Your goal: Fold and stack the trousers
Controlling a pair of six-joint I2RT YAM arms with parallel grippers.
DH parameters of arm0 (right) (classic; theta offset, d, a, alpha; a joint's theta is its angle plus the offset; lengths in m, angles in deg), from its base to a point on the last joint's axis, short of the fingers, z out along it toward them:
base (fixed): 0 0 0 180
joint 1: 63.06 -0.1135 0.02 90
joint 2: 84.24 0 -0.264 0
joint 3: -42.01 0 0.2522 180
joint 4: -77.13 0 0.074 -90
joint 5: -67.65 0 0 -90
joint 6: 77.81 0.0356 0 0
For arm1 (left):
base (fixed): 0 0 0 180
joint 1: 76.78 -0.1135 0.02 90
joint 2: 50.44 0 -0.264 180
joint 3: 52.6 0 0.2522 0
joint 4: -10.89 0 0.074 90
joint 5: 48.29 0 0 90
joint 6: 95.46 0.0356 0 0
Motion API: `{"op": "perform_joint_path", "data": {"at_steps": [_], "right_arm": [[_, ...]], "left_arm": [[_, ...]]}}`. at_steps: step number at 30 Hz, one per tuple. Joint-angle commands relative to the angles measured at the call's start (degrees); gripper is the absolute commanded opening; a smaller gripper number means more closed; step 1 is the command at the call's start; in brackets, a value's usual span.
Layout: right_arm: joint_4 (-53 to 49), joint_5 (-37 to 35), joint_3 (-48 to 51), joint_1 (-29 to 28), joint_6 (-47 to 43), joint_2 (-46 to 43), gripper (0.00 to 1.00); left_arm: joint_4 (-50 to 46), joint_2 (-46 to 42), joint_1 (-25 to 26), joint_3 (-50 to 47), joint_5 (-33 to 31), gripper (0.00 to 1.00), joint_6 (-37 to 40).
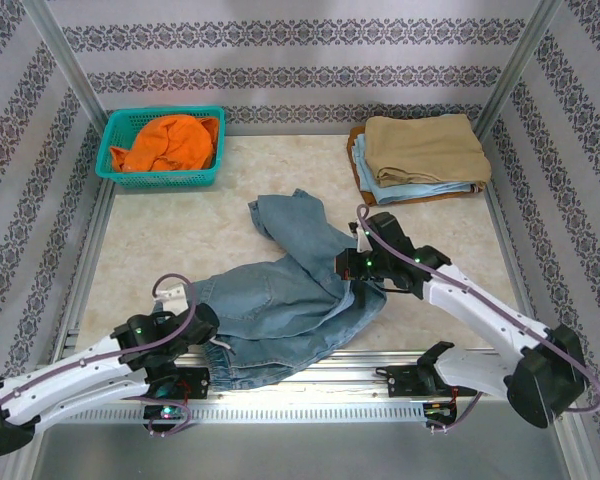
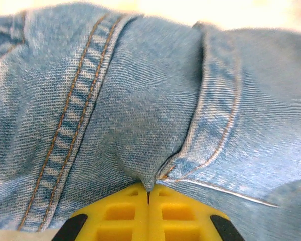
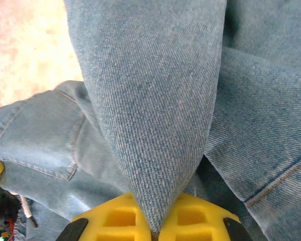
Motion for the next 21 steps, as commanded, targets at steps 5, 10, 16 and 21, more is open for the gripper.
{"op": "perform_joint_path", "data": {"at_steps": [5, 10, 16, 21], "right_arm": [[-4.5, -11.1, -5.0, -2.5, 3.1, -14.1, 0.00], [-7.2, -20.2, -10.0, -3.8, 2.6, -21.1, 0.00], [-2.5, -26.0, -18.4, -4.0, -1.7, -14.2, 0.00], [4.1, -23.8, -32.6, -1.2, -6.5, 5.2, 0.00]], "left_arm": [[-2.5, 0.3, -0.7, 11.5, -8.1, 0.00, 10.0], [-1.8, 3.8, -2.2, 19.9, -13.5, 0.00, 16.9], [5.9, 7.7, -17.3, 25.8, -6.8, 0.00, 30.1], [13.3, 12.6, -37.5, 24.9, 7.7, 0.00, 35.3]]}}
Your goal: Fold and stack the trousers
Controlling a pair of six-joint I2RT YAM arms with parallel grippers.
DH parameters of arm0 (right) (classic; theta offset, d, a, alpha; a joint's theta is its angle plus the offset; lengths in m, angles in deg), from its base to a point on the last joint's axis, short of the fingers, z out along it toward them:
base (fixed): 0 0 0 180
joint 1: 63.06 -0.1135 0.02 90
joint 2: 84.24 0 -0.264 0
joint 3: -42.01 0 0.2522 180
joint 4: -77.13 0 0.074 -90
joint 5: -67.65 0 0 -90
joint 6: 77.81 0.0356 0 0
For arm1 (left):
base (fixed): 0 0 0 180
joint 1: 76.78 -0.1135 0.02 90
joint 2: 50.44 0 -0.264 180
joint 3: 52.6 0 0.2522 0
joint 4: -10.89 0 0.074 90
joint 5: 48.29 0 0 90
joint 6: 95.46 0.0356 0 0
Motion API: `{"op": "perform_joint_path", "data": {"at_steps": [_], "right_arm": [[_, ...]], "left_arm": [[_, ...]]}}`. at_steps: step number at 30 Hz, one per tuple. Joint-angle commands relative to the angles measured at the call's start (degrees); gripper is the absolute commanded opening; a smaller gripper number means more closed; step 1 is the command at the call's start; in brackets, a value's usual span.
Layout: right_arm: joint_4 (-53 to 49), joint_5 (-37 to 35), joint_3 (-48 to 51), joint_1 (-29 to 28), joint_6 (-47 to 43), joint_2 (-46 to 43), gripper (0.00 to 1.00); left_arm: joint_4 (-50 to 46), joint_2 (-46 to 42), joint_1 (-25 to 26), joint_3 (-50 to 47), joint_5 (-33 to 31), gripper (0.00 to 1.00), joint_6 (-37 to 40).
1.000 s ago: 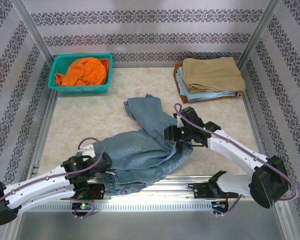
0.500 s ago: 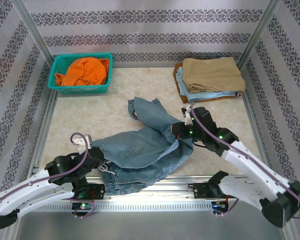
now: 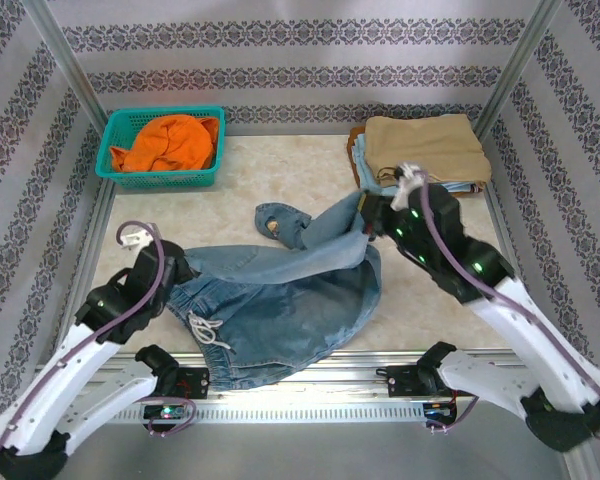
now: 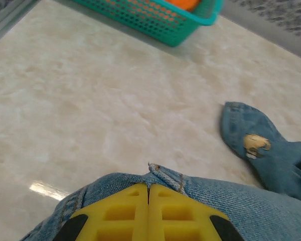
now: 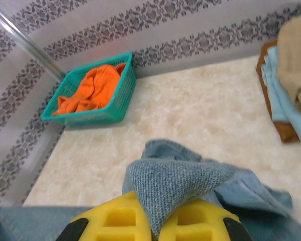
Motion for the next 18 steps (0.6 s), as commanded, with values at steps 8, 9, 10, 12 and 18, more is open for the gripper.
{"op": "perform_joint_path", "data": {"at_steps": [8, 9, 10, 12, 18], "right_arm": [[1.7, 14.8, -48.0, 6.3, -4.1, 51.1, 0.00], [-1.4, 17.3, -54.8, 6.4, -4.5, 55.7, 0.05], [-4.1, 21.4, -62.3, 6.4, -5.6, 60.4, 0.23], [-11.8, 23.9, -73.0, 6.4, -7.0, 66.8, 0.57], [-14.1, 16.5, -57.9, 7.4, -9.5, 58.8, 0.74]], "left_arm": [[20.5, 13.3, -34.6, -6.6, 28.1, 0.00, 3.9], [21.2, 14.2, -35.7, -7.2, 28.5, 0.00, 3.2], [21.6, 14.9, -36.6, -7.8, 28.3, 0.00, 2.5], [22.7, 15.5, -38.1, -9.6, 28.3, 0.00, 1.0], [26.0, 18.5, -41.6, -12.8, 32.5, 0.36, -0.6]]}}
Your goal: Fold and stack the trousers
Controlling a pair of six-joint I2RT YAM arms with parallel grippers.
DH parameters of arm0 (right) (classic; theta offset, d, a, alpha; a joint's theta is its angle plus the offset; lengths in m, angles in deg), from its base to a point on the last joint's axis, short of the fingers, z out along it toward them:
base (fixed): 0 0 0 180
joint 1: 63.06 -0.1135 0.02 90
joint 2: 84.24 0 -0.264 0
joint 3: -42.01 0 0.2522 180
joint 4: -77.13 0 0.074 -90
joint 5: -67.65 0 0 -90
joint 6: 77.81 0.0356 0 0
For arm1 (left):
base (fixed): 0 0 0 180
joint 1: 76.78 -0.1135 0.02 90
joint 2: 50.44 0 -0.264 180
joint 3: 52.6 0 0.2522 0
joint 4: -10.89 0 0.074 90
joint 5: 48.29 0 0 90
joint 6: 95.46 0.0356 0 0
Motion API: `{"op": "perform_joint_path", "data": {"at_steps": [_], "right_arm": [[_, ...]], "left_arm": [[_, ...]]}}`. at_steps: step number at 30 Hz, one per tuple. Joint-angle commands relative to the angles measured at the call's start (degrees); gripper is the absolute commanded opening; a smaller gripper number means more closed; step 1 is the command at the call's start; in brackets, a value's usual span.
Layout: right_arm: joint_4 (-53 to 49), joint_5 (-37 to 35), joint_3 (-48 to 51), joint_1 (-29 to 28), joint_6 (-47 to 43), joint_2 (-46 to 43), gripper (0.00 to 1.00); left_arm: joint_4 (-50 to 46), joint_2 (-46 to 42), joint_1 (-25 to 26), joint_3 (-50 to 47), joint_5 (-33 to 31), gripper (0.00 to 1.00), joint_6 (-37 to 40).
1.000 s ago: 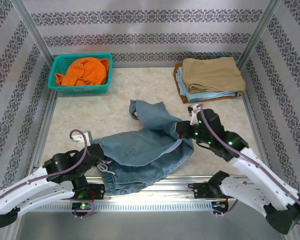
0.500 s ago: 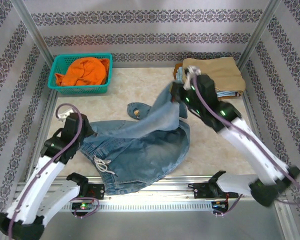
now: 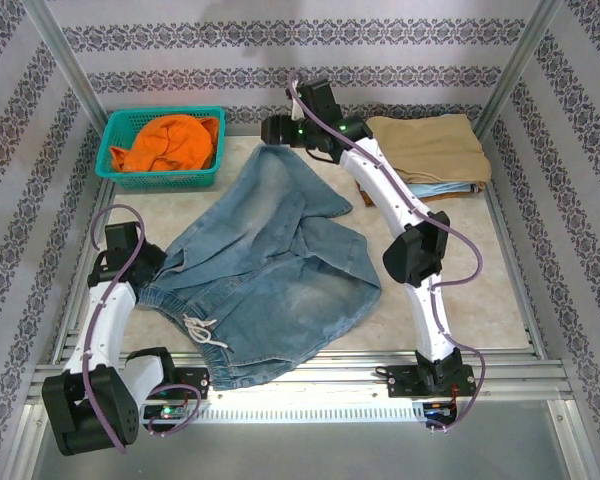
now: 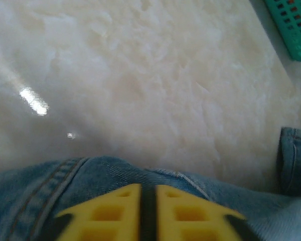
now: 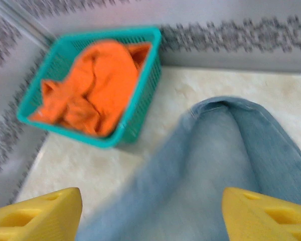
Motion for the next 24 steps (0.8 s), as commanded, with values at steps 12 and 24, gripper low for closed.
{"op": "perform_joint_path", "data": {"at_steps": [12, 24], "right_arm": [[0.9, -8.5, 52.9, -5.9, -12.5, -30.1, 0.69], [2.6, -7.1, 50.8, -7.6, -10.9, -12.7, 0.56]], "left_arm": [[-4.0, -11.8, 22.2, -1.4, 0.8, 0.77, -6.7], [13.1, -1.3, 44.0, -19.4, -8.7, 0.74, -23.9]]}}
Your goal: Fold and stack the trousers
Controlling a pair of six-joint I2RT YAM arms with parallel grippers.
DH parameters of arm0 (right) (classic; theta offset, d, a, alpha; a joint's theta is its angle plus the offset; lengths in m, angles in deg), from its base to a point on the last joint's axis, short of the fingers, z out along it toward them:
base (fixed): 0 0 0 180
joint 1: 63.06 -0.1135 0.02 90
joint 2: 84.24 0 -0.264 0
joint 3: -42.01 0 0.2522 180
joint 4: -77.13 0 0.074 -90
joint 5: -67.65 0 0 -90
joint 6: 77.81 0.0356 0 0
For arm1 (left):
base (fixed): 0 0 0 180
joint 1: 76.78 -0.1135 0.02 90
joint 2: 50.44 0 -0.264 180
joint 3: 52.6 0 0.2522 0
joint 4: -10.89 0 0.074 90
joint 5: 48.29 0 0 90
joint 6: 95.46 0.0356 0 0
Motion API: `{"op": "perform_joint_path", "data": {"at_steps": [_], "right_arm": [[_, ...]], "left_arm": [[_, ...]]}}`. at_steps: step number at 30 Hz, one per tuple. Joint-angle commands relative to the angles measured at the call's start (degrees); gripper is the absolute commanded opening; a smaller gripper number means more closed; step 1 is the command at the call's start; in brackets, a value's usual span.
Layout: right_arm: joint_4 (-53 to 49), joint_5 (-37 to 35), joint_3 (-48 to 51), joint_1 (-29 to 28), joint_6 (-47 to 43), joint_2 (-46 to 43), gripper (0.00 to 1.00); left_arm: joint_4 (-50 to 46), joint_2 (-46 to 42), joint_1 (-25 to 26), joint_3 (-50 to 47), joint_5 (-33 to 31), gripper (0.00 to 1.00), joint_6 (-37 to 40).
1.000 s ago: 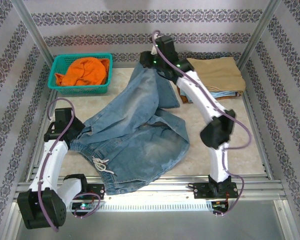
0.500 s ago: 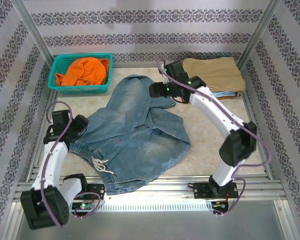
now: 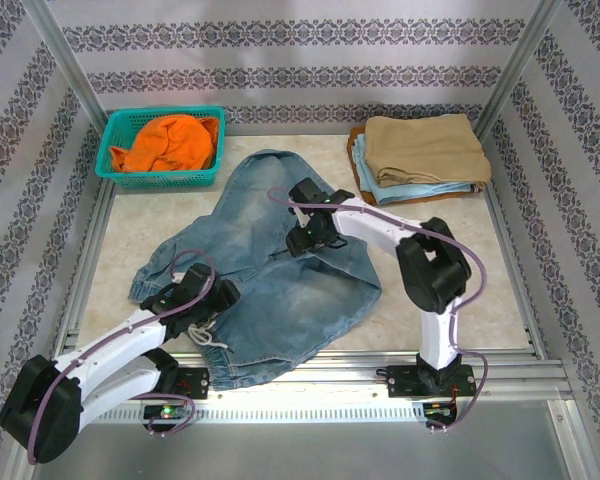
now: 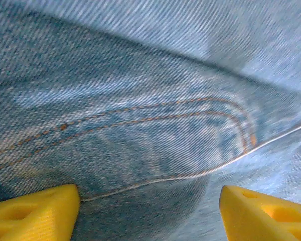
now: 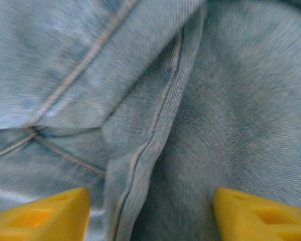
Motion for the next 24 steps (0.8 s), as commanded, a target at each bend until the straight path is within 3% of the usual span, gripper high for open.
{"op": "perform_joint_path", "data": {"at_steps": [1, 3, 7, 12, 19, 23, 24], "right_arm": [[0.6, -1.4, -1.2, 0.4, 0.8, 0.1, 0.46], [1.6, -4.1, 0.4, 0.8, 3.0, -2.1, 0.17], [3.6, -9.9, 5.2, 3.0, 7.6, -10.6, 0.00], [5.2, -12.8, 14.3, 11.0, 17.4, -25.6, 0.00], [3.5, -14.7, 33.2, 26.0, 28.4, -51.5, 0.00], [-2.3, -15.3, 42.8, 35.5, 30.9, -68.7, 0.14], [-4.6, -15.8, 44.1, 37.4, 31.4, -72.5, 0.35]], "left_arm": [[3.2, 2.9, 0.6, -2.2, -4.8, 0.74, -4.5], [2.2, 3.8, 0.0, -2.4, -6.9, 0.72, -4.7], [1.6, 4.1, -4.0, -1.2, -6.8, 0.61, -1.3], [3.8, 7.0, -13.1, 1.0, -1.7, 0.49, 4.0], [8.4, 16.8, -15.5, 4.0, 1.3, 0.47, 8.0], [7.6, 19.4, -18.5, 7.9, 2.2, 0.47, 11.1], [7.3, 19.5, -19.2, 8.8, 2.4, 0.47, 11.8]]}}
